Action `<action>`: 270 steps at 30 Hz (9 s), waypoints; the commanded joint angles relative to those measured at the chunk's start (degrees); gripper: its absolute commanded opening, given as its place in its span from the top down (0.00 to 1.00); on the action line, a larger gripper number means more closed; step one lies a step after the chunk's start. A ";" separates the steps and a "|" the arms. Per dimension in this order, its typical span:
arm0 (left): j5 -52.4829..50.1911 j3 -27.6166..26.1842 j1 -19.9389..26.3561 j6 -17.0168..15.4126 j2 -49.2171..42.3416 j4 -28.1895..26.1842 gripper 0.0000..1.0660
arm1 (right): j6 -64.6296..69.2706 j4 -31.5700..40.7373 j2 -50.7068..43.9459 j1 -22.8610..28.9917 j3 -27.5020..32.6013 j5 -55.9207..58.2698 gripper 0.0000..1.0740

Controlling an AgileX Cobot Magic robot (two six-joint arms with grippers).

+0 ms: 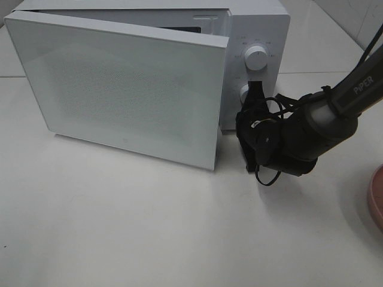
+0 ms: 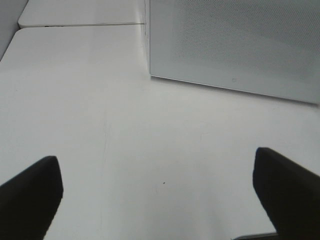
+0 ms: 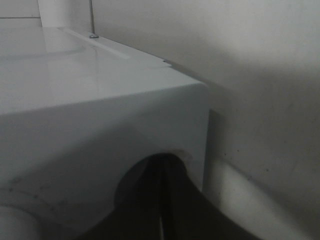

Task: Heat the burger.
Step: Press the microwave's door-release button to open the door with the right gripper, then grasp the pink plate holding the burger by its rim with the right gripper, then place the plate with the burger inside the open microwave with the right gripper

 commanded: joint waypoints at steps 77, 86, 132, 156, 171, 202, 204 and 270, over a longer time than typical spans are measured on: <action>-0.74 0.17 0.06 0.06 -1.32 -0.34 0.08 | -56.49 -18.51 -29.34 1.60 8.31 60.91 0.95; -0.74 0.17 0.06 0.06 -1.32 -0.34 0.08 | -66.12 -25.15 -29.34 1.60 2.35 80.39 0.90; -0.74 0.17 0.06 0.06 -1.32 -0.34 0.08 | -68.01 -46.58 -43.26 -24.75 10.08 95.74 0.11; -0.74 0.17 0.06 0.06 -1.32 -0.34 0.08 | -67.38 -46.18 -30.31 -29.05 12.09 84.40 0.16; -0.74 0.17 0.06 0.06 -1.32 -0.34 0.08 | -67.38 -46.24 -24.41 -29.05 12.09 81.47 0.27; -0.74 0.17 0.06 0.06 -1.32 -0.34 0.08 | -64.46 -48.47 -24.64 -28.82 11.97 81.47 1.00; -0.74 0.17 0.06 0.06 -1.32 -0.34 0.08 | -61.48 -51.51 -24.64 -27.33 11.97 82.28 1.00; -0.74 0.17 0.06 0.00 -1.32 -0.34 0.08 | -58.61 -70.59 -41.94 17.25 11.97 100.50 1.00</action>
